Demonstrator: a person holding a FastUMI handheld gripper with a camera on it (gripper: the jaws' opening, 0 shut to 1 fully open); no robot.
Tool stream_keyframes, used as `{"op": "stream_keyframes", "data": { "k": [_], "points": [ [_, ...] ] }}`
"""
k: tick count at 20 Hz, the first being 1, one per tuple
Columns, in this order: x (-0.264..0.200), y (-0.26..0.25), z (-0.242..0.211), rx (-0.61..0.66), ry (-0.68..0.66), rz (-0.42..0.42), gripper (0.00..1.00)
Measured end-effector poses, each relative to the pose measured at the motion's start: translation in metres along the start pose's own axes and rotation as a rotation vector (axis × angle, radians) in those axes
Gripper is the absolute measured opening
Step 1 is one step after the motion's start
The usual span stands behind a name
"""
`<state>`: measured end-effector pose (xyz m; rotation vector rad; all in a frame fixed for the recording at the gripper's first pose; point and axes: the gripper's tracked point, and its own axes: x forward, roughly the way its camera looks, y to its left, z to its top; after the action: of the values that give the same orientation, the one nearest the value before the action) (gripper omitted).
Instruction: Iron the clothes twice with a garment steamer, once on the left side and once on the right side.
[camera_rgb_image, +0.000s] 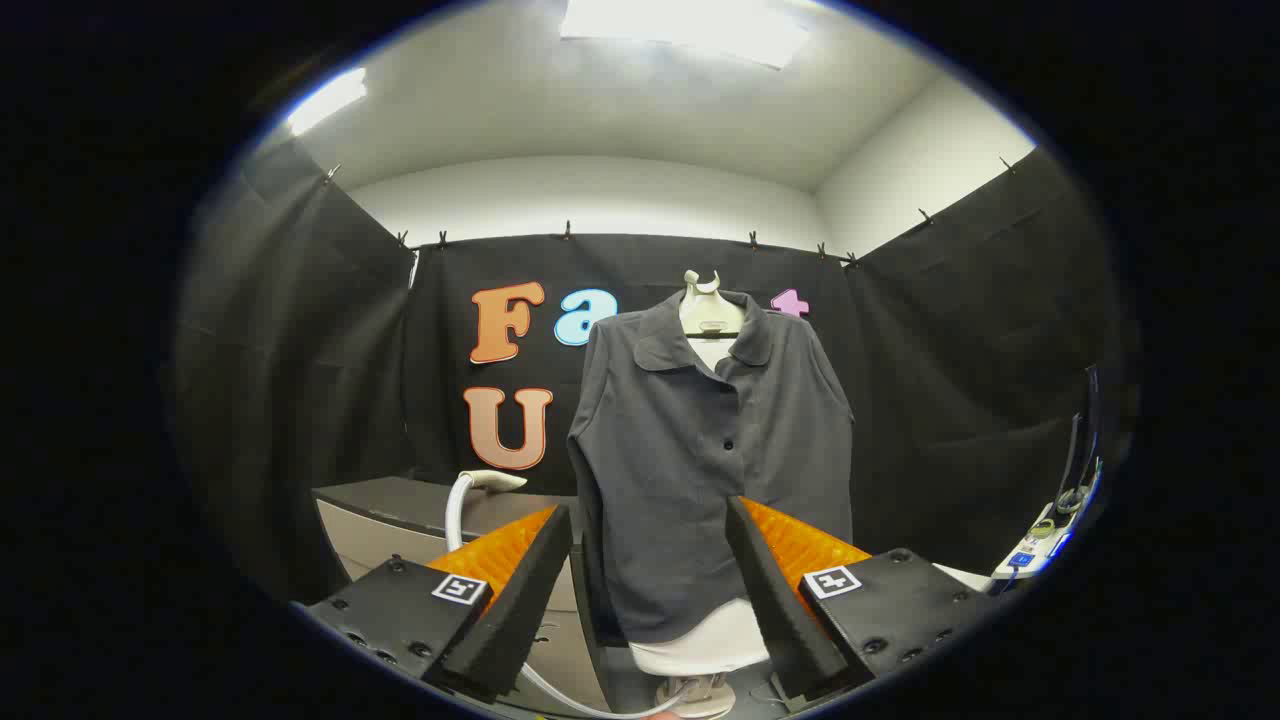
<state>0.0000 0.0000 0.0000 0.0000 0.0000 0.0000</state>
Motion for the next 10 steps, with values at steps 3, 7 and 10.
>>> {"op": "stream_keyframes", "data": {
  "k": [3,7,10],
  "points": [
    [0.0017,-0.0014,-0.0023,0.001,0.004,-0.002,0.99],
    [0.0061,-0.0006,-0.0043,0.002,0.009,-0.002,0.99],
    [0.0071,-0.0007,-0.0047,0.001,0.010,-0.005,0.99]
  ]
}}
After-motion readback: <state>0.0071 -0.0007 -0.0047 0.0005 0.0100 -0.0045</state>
